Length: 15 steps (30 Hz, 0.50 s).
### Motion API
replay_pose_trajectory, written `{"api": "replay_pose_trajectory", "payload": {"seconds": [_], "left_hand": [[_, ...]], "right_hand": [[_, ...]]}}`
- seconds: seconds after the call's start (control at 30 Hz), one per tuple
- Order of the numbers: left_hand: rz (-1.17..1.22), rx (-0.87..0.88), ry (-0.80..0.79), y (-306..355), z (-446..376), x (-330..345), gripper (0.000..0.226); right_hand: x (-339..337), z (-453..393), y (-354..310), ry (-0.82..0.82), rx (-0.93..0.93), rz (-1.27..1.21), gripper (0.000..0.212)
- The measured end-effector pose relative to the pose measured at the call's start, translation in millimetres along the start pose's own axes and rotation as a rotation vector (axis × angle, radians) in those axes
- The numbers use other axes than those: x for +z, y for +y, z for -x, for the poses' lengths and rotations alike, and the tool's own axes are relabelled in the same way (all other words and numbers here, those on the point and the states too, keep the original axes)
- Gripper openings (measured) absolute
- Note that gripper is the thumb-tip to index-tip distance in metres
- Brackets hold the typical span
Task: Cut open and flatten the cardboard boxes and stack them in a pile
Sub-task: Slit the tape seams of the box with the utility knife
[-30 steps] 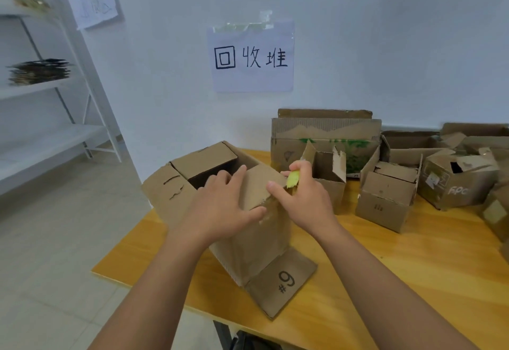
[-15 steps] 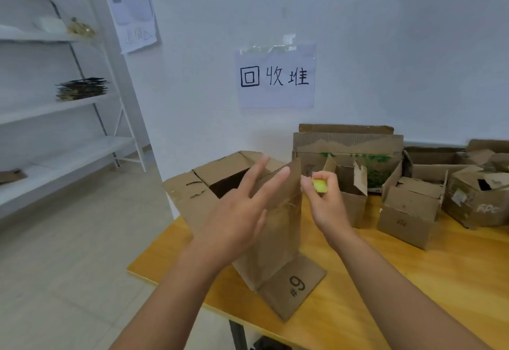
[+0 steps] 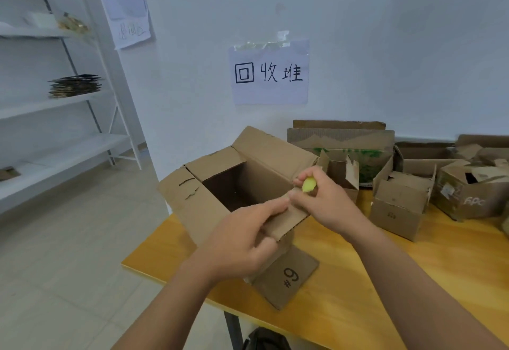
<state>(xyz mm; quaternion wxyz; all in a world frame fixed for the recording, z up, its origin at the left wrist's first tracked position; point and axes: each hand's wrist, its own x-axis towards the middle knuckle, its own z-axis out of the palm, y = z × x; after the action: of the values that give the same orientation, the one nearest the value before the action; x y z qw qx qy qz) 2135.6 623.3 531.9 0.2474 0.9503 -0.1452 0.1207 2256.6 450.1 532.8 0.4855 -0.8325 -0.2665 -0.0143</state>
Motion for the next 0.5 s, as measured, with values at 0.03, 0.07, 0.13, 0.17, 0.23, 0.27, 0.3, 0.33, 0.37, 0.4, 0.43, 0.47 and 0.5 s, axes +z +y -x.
{"api": "replay_pose_trajectory", "payload": {"seconds": [0.03, 0.07, 0.13, 0.17, 0.23, 0.27, 0.3, 0.33, 0.37, 0.4, 0.43, 0.47, 0.5], "left_hand": [[0.114, -0.035, -0.051, 0, 0, -6, 0.062], [0.222, -0.075, -0.090, -2, -1, -14, 0.062], [0.263, -0.170, -0.124, -9, -7, -33, 0.058], [0.189, -0.229, -0.108, -14, -13, -45, 0.055], [-0.015, -0.370, -0.028, -33, -30, -68, 0.058], [-0.109, -0.442, 0.018, -47, -39, -77, 0.063], [-0.196, -0.505, 0.060, -63, -47, -85, 0.070], [-0.267, -0.561, 0.084, -80, -54, -91, 0.079], [-0.309, -0.612, 0.082, -98, -60, -95, 0.089], [-0.326, -0.658, 0.055, -112, -65, -97, 0.098], [-0.329, -0.697, 0.023, -123, -68, -98, 0.106], [-0.338, -0.724, -0.006, -131, -69, -96, 0.111], [-0.356, -0.740, -0.017, -137, -69, -94, 0.113]], "right_hand": [[2, 1, 4, -0.014, 0.008, 0.021, 0.027], [4, 3, 7, -0.012, 0.008, 0.022, 0.028], [9, 5, 11, 0.004, -0.015, 0.004, 0.028], [11, 6, 12, 0.015, -0.035, -0.006, 0.027], [12, 7, 15, 0.030, -0.087, -0.031, 0.027], [12, 8, 17, 0.034, -0.114, -0.044, 0.027], [11, 9, 19, 0.036, -0.139, -0.055, 0.028], [10, 10, 21, 0.037, -0.166, -0.063, 0.029], [8, 11, 23, 0.035, -0.198, -0.069, 0.030], [8, 11, 23, 0.028, -0.231, -0.075, 0.031], [8, 10, 22, 0.015, -0.269, -0.081, 0.032], [8, 8, 20, 0.000, -0.309, -0.079, 0.033], [9, 5, 17, -0.015, -0.352, -0.071, 0.033]]}}
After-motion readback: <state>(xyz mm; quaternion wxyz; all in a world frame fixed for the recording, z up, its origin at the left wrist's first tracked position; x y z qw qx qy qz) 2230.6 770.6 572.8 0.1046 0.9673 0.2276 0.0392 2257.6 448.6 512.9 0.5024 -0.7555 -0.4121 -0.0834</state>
